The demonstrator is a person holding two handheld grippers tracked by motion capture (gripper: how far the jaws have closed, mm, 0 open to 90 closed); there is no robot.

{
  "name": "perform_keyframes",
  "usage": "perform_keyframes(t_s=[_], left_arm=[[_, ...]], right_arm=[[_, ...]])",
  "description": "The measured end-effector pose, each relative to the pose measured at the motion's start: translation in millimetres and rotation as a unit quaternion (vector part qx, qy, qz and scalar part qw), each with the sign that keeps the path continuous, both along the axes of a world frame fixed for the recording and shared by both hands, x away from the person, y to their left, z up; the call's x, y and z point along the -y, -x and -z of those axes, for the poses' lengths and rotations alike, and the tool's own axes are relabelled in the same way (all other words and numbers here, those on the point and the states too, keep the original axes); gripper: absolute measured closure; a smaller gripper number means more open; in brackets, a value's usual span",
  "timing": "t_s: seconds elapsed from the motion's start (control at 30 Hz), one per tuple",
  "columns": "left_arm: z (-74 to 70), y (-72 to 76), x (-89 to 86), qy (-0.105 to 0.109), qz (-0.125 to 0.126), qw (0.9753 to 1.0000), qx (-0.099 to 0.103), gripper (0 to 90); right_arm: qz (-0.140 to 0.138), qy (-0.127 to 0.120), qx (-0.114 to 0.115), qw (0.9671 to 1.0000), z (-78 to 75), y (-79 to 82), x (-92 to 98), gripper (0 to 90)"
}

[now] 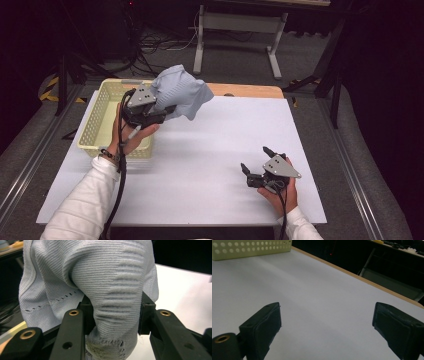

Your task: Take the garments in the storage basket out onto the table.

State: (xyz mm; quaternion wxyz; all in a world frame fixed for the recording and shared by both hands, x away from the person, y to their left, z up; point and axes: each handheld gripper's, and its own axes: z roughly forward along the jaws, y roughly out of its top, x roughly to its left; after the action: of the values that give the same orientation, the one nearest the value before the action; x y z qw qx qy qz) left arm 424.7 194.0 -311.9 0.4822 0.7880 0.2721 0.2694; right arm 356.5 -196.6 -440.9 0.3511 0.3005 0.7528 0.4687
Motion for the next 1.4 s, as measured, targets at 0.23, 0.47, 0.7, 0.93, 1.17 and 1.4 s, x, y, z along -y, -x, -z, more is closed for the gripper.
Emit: perform_keyframes(t_s=[0.23,0.47,0.7,0.93,1.17,1.4], left_arm=[[18.4,13.0,29.0,-0.007,0.042,0.999,-0.011,60.3],[49.6,18.9,62.3,-0.017,0.079,0.9965,-0.023,59.9],[80.6,22.1,86.5,-0.043,0.108,0.992,-0.051,59.3],[106.2,20.2,115.4,-0.078,0.14,0.9844,-0.073,58.0],[112.7,4.1,148.0,-0.092,0.179,0.9788,-0.038,55.7],[109.1,-8.8,141.2,-0.036,0.172,0.9829,-0.055,29.2]], right_arm=[[0.012,-0.006,0.003,0.9999,-2.5,8.2,5.3,9.1],[0.031,-0.015,0.0,0.9994,-4.4,9.0,14.9,9.6],[0.041,-0.009,0.011,0.999,-5.1,10.4,16.6,12.7],[0.022,-0.028,0.003,0.9994,-9.0,14.6,19.3,27.1],[-0.005,-0.04,-0.006,0.9992,-13.7,13.2,18.9,27.1],[-0.01,-0.033,-0.028,0.999,-15.9,-8.7,12.5,24.8]])
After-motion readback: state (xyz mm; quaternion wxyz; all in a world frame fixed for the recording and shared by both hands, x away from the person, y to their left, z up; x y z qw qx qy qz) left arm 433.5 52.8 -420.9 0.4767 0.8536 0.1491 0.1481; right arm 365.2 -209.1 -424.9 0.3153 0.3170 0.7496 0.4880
